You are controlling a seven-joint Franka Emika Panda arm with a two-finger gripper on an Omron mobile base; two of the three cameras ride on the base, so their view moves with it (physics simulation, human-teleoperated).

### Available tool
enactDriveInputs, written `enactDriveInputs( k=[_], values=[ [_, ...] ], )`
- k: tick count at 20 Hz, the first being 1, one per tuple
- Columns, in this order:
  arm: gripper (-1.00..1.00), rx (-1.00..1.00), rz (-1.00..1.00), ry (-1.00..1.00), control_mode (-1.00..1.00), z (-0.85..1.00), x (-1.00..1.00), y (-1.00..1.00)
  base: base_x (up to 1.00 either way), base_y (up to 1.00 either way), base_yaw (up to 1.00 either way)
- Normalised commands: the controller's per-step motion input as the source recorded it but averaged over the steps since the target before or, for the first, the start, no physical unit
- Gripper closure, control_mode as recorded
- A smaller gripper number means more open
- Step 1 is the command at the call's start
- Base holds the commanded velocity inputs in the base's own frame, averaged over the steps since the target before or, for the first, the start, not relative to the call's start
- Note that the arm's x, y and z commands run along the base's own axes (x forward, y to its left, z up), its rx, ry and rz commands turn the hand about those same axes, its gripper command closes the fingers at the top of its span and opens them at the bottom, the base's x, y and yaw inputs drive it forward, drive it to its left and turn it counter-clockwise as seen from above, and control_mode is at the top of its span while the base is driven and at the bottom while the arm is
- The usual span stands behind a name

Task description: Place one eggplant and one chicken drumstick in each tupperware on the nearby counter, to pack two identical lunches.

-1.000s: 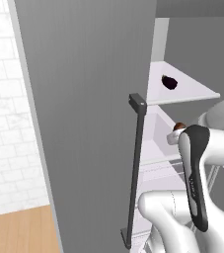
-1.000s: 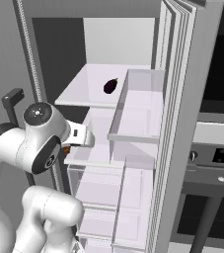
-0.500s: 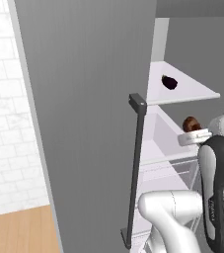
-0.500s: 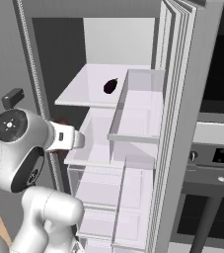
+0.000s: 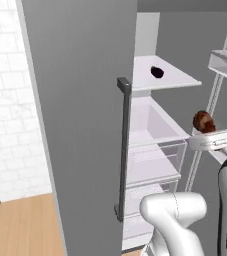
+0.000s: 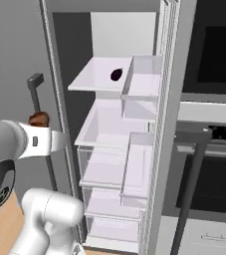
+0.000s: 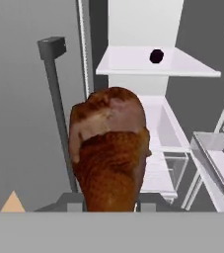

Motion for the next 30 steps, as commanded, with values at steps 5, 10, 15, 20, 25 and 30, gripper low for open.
enactDriveInputs(
  k=[5, 10, 15, 20, 25, 30],
  values=[
    [1.0, 0.0, 0.0, 0.0, 1.0, 0.0, 0.0, 0.0, -1.0, -0.28, 0.0],
    [1.0, 0.0, 0.0, 0.0, 1.0, 0.0, 0.0, 0.0, -0.89, -0.87, 0.0],
    [1.0, 0.0, 0.0, 0.0, 1.0, 0.0, 0.0, 0.0, -0.08, -1.0, 0.0],
    [1.0, 0.0, 0.0, 0.0, 1.0, 0.0, 0.0, 0.0, 0.0, -1.0, 0.0],
    [1.0, 0.0, 0.0, 0.0, 1.0, 0.0, 0.0, 0.0, 0.08, -1.0, 0.0],
    [1.0, 0.0, 0.0, 0.0, 1.0, 0.0, 0.0, 0.0, 0.31, -1.0, 0.02]
  ],
)
